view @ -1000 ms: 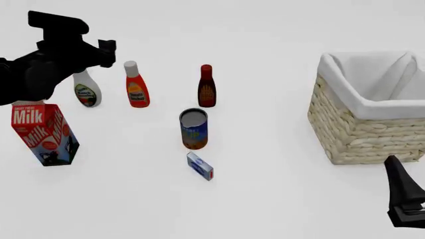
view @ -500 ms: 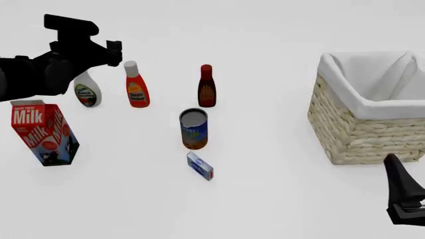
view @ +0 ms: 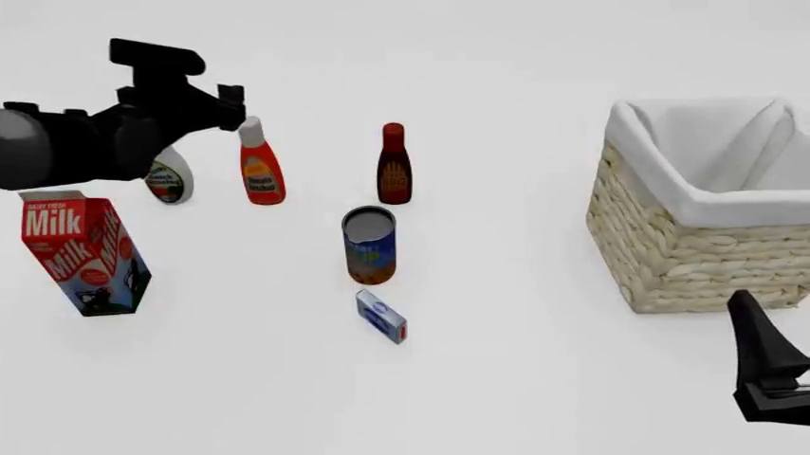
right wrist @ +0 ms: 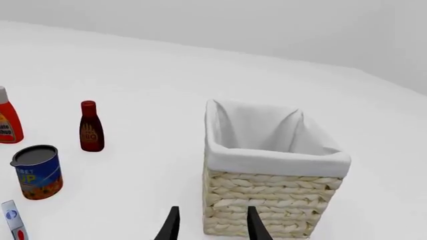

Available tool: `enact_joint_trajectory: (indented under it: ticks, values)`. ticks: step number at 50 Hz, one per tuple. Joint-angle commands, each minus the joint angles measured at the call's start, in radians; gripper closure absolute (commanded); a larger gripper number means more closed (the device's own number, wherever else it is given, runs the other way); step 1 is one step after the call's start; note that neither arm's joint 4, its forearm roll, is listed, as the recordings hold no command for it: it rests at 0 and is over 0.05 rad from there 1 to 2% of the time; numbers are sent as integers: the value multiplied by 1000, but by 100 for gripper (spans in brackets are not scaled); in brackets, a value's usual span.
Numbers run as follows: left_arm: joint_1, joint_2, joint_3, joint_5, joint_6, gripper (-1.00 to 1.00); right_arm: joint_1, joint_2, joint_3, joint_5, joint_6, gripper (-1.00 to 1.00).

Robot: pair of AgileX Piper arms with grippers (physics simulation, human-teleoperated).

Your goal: Pick the ketchup and place it in the basket.

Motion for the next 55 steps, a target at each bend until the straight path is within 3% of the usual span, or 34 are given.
enact_joint_trajectory:
  ticks: [1, 55]
  values:
    - [-3, 45, -31, -3, -11, -100, 1, 9, 0, -5, -1, -100]
    - [-12, 149, -127, -1, -23, -100, -3, 76, 0, -53, 6, -100]
